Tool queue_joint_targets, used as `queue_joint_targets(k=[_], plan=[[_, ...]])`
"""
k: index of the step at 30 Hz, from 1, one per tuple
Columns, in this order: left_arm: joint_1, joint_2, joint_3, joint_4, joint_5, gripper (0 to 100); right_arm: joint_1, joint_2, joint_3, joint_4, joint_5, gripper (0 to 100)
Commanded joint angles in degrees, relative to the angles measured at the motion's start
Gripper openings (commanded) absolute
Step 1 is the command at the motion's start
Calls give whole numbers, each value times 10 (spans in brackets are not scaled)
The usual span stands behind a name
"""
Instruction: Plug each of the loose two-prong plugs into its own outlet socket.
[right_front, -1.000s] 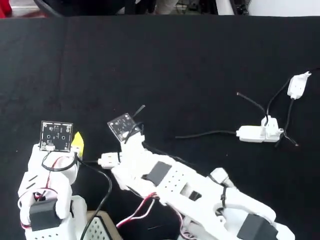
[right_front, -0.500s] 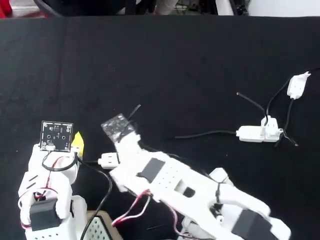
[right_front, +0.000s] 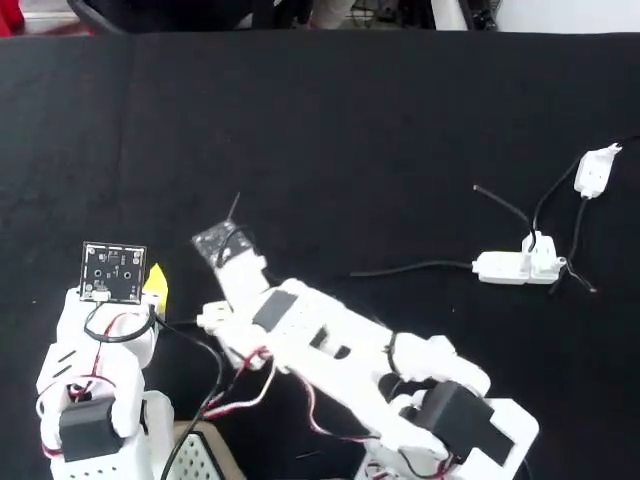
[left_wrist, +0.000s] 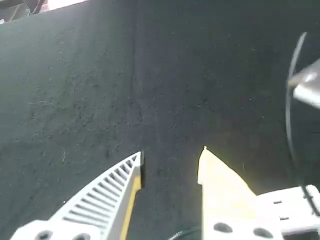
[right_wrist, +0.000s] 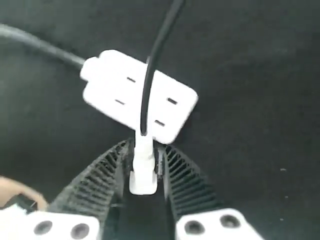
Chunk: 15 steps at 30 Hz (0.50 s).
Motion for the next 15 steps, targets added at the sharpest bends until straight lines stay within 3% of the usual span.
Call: queue_joint_targets(k=[1,15], plan=[[-6,-1,-3,-13,1,192,43,-9,-30,-21,4,11],[-6,-1,-3,-12,0,192,132,-8,-22,-170,67,11]])
